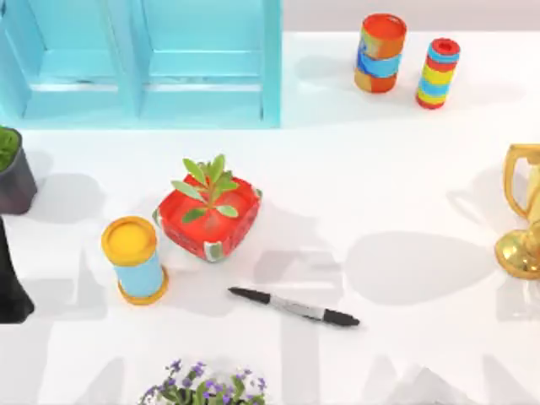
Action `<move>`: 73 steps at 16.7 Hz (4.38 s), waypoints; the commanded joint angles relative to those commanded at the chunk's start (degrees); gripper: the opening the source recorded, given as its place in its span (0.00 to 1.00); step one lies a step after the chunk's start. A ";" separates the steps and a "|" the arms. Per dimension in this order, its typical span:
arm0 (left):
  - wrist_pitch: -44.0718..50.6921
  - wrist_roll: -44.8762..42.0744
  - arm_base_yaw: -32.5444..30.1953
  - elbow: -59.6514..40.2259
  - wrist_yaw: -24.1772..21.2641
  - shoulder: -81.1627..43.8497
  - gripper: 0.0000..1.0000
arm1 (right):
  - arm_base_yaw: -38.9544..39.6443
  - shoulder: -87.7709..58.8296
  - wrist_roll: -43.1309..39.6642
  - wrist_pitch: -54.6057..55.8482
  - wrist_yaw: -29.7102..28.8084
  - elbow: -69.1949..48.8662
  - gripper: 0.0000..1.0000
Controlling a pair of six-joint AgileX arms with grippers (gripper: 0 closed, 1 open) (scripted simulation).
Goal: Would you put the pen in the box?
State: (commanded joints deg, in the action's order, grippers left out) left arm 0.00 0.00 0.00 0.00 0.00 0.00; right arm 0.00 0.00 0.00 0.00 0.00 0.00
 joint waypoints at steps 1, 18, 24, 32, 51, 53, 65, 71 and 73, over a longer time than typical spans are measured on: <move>0.00 0.00 0.00 0.00 0.00 0.00 1.00 | 0.00 0.00 0.00 0.00 0.00 0.00 1.00; 0.00 0.00 0.00 0.00 0.00 0.00 1.00 | 38.19 -75.90 -19.17 -43.40 8.33 -55.34 1.00; 0.00 0.00 0.00 0.00 0.00 0.00 1.00 | 44.09 -109.69 -26.34 -62.47 8.55 -81.54 1.00; 0.00 0.00 0.00 0.00 0.00 0.00 1.00 | 42.30 -125.67 -30.65 -73.92 7.70 -104.48 1.00; 0.00 0.00 0.00 0.00 0.00 0.00 1.00 | 43.72 -131.38 -28.81 -53.97 7.70 -90.60 1.00; 0.00 0.00 0.00 0.00 0.00 0.00 1.00 | 43.72 -131.38 -28.81 -53.97 7.70 -90.60 1.00; 0.00 0.00 0.00 0.00 0.00 0.00 1.00 | 43.72 -131.38 -28.81 -53.97 7.70 -90.60 0.17; 0.00 0.00 0.00 0.00 0.00 0.00 1.00 | 43.72 -131.38 -28.81 -53.97 7.70 -90.60 0.00; 0.00 0.00 0.00 0.00 0.00 0.00 1.00 | 43.72 -131.38 -28.81 -53.97 7.70 -90.60 0.00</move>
State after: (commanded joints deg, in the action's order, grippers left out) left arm 0.00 0.00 0.00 0.00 0.00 0.00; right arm 43.72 -131.38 -28.81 -53.97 7.70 -90.60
